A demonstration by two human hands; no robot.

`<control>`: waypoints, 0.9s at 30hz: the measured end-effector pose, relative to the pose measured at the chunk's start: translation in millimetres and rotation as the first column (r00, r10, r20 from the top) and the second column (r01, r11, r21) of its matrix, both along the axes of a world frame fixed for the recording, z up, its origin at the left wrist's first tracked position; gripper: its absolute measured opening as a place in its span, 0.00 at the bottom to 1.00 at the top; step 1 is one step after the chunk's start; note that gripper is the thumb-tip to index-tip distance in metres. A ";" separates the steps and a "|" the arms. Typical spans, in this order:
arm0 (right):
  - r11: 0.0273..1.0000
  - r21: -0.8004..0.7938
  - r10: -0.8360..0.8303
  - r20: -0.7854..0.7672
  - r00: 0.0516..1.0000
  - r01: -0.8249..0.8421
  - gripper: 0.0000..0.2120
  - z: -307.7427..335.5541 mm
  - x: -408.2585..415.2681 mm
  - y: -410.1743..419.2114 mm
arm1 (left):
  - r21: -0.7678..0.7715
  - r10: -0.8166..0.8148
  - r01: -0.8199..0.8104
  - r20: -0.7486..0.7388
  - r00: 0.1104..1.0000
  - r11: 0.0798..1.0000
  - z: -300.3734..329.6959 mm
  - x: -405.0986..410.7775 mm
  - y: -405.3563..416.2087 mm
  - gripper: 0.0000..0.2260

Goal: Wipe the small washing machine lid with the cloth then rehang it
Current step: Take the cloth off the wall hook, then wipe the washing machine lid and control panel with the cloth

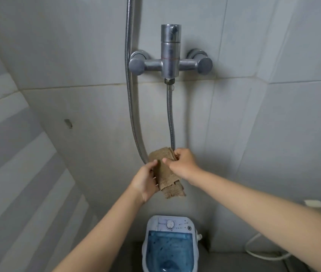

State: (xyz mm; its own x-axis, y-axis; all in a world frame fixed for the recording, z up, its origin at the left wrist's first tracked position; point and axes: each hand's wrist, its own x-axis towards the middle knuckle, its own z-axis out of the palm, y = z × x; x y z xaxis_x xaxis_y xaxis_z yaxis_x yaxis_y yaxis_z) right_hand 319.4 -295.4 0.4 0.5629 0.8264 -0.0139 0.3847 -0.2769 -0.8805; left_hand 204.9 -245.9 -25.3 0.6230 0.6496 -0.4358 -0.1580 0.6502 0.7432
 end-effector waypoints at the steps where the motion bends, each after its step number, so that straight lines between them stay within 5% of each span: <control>1: 1.000 0.013 -0.023 -0.008 1.000 0.023 0.14 -5.9 5.3 -4.9 | 0.058 -0.004 0.006 -0.038 0.999 0.998 -4.9 2.8 -3.4 0.10; 6: 0.991 -0.023 -0.137 -0.098 0.986 0.135 0.13 -32.7 32.7 -34.6 | 0.169 0.000 0.030 -0.175 0.985 0.985 -23.6 22.3 -21.1 0.08; 8: 0.992 0.013 -0.125 -0.052 0.991 0.126 0.26 -47.2 44.1 -42.5 | 0.180 0.003 0.035 -0.207 0.978 0.983 -27.6 28.1 -24.9 0.08; 12: 0.928 -0.078 0.370 0.057 0.927 -0.365 0.51 -67.5 64.0 -61.4 | 0.168 0.001 0.036 -0.215 0.977 0.985 -37.1 32.1 -25.7 0.14; 15: 0.871 -0.215 0.468 0.092 0.879 -0.441 0.60 -90.4 65.1 -68.0 | 0.055 -0.035 0.046 -0.186 0.982 0.997 -53.6 30.1 -16.3 0.27; 17: 0.898 -0.142 0.420 -0.006 0.908 -0.416 0.55 -102.8 60.8 -68.0 | 0.014 -0.107 0.111 -0.161 0.981 0.994 -61.4 26.6 -12.6 0.30; 20: 0.934 -0.079 0.343 -0.084 0.935 -0.350 0.36 -113.4 55.8 -66.0 | -0.005 -0.185 0.186 -0.149 0.971 0.982 -69.1 24.7 -9.3 0.33; 23: 0.945 -0.103 0.299 -0.112 0.948 -0.310 0.21 -126.5 53.2 -62.5 | 0.048 -0.272 0.294 -0.262 0.926 0.955 -82.1 25.1 -2.4 0.36; 25: 0.941 -0.135 0.294 -0.131 0.947 -0.311 0.15 -138.7 52.4 -59.7 | 0.169 -0.368 0.495 -0.479 0.797 0.852 -97.5 26.2 5.8 0.37; 27: 0.931 -0.173 0.293 -0.168 0.941 -0.321 0.11 -154.5 54.7 -54.3 | 0.280 -0.358 0.715 -0.715 0.600 0.640 -114.0 28.4 13.8 0.36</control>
